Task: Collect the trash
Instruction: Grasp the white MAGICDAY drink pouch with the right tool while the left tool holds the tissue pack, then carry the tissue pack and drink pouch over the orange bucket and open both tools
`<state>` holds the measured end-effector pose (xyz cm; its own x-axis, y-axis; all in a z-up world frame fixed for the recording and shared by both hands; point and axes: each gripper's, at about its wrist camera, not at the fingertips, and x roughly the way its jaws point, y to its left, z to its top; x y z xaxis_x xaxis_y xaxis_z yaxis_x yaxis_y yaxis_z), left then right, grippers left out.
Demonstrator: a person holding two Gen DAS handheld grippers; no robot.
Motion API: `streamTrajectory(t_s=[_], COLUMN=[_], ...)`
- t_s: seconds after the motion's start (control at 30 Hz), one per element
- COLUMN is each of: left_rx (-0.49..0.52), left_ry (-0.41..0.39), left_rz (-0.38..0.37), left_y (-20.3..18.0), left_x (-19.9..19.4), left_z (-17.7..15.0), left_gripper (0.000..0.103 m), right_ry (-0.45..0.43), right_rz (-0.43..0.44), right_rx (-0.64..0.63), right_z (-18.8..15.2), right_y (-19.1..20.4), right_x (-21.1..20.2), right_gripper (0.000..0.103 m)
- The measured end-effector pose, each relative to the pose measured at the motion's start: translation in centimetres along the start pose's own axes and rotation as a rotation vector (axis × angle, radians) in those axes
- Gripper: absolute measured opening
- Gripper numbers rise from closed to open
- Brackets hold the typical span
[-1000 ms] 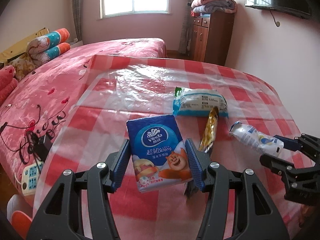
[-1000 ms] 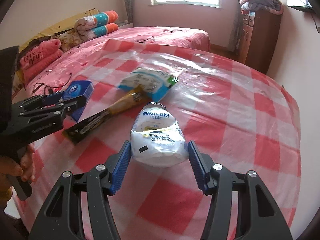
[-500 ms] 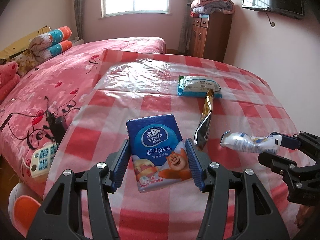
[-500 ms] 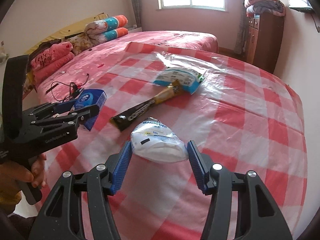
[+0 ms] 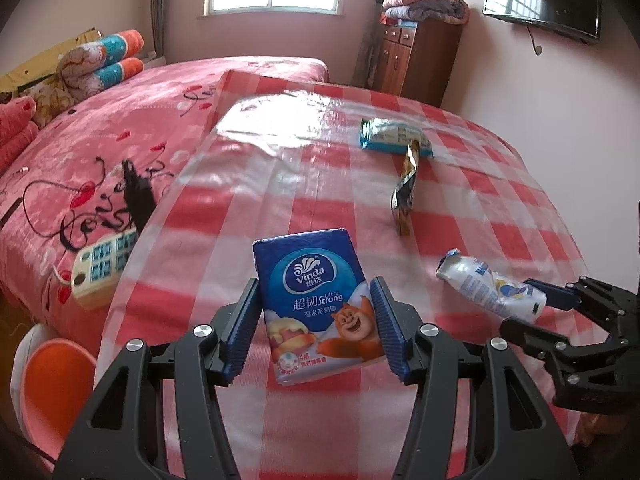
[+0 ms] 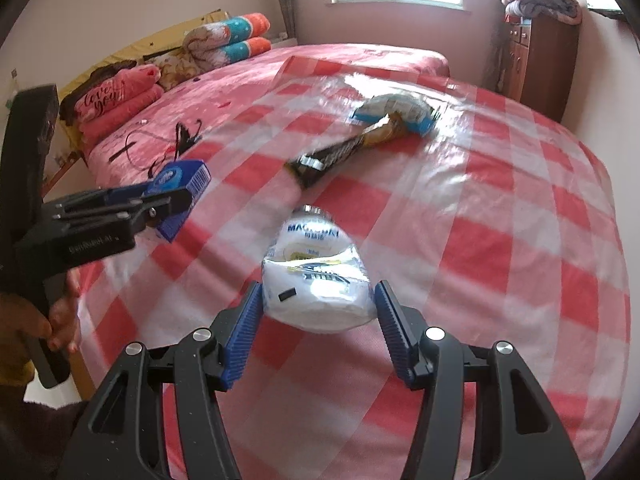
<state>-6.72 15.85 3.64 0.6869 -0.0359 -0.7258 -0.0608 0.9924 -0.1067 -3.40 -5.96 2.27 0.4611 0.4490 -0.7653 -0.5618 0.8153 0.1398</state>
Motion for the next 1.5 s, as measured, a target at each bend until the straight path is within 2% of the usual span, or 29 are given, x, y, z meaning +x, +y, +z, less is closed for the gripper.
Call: streamTrajectory(t_s=[0.07,0.13,0.2,0.47,0.5,0.53,0.7,0.87,1.17,1.5], left_rx=[-0.006,-0.014,-0.025,-0.044,-0.046,-0.047,-0.063,-0.081,-0.143,-0.292], left_ry=[0.012,0.024,0.034,0.054,0.053,0.052,0.042,0.03,-0.012,-0.02], left_rz=[-0.004,-0.009,-0.011,-0.012,-0.013,-0.013,-0.015,-0.014,0.029,0.156], left_y=[0.4,0.8,1.1,2.3,2.4,2.6,3.5,4.4,7.8,15.2], left_x=[-0.4,-0.6,-0.7,-1.4,-1.5,-1.7,-2.4,-3.2,-6.1,-8.9], left_z=[-0.8,-1.5,-2.0,-3.6,-3.7,-3.8,-4.2,-4.5,-5.1,-7.8], left_gripper=[0.057,0.057,0.057,0.057,0.057,0.057,0.057,0.057,0.057,0.057], right_ry=[0.018,0.033,0.043,0.042,0.041,0.037,0.037,0.03,-0.001,0.032], right_rz=[0.013,0.014,0.007,-0.06,-0.065,-0.075,-0.09,-0.065,0.07,0.286], right_rx=[0.0,-0.006,-0.005,-0.037,-0.042,-0.05,-0.071,-0.064,-0.09,-0.234], right_z=[-0.6,-1.2,-1.3,0.2,0.2,0.3,0.5,0.8,3.5,6.2], right_y=[0.4,0.9,1.2,1.6,1.6,1.7,2.0,2.7,7.1,17.3], right_x=[0.3,0.8,1.2,2.9,3.0,3.1,3.2,2.8,1.5,2.5], right_gripper=[0.061,0.076,0.081,0.081,0.074,0.061,0.061,0.061,0.061,0.061])
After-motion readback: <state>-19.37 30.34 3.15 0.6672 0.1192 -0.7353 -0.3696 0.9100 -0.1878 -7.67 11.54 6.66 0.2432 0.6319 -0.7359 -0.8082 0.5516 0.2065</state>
